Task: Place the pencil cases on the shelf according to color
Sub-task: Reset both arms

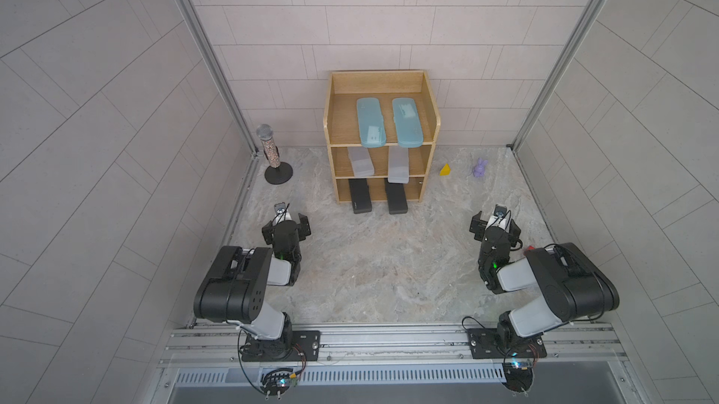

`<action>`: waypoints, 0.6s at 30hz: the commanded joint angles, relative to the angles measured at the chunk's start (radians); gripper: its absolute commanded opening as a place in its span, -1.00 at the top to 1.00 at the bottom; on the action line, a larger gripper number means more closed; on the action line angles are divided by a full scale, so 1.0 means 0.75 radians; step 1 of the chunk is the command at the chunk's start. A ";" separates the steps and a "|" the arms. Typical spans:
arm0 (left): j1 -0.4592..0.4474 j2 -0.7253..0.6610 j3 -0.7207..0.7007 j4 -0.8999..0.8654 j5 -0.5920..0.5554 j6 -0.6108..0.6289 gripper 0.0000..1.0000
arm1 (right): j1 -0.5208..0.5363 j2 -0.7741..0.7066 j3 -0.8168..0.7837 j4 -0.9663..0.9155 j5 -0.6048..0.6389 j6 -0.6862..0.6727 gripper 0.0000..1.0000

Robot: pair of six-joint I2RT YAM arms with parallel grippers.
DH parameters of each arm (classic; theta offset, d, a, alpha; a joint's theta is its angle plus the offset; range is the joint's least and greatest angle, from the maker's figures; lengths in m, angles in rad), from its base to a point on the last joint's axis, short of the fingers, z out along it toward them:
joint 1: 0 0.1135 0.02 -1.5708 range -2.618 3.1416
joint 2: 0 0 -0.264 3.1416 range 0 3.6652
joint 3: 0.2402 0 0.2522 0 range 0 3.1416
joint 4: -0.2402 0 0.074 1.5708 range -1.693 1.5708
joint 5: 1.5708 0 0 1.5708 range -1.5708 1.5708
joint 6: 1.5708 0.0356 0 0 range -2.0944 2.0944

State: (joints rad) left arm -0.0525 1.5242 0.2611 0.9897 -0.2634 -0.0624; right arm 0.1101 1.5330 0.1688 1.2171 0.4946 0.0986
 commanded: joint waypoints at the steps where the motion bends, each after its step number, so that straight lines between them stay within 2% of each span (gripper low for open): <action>1: 0.004 -0.009 0.065 -0.027 0.143 0.078 -0.99 | -0.004 -0.042 0.030 0.035 -0.033 -0.020 -1.00; 6: 0.009 0.048 0.156 -0.109 -0.055 -0.006 -0.99 | -0.004 0.013 0.070 0.012 -0.138 -0.058 -1.00; 9: 0.009 0.033 0.169 -0.158 -0.054 -0.013 -0.99 | -0.006 0.123 0.112 0.067 -0.116 -0.081 -1.00; 12: 0.008 0.050 0.155 -0.097 -0.053 -0.005 -0.99 | -0.005 0.039 0.147 -0.137 -0.118 -0.049 -1.00; 18: 0.009 0.024 0.115 -0.064 -0.070 -0.014 -0.99 | -0.006 0.070 0.158 -0.110 -0.113 -0.055 -1.00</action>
State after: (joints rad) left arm -0.0517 1.5543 0.3695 0.9237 -0.2932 -0.0605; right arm 0.1101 1.5929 0.2863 1.1568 0.4068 0.0593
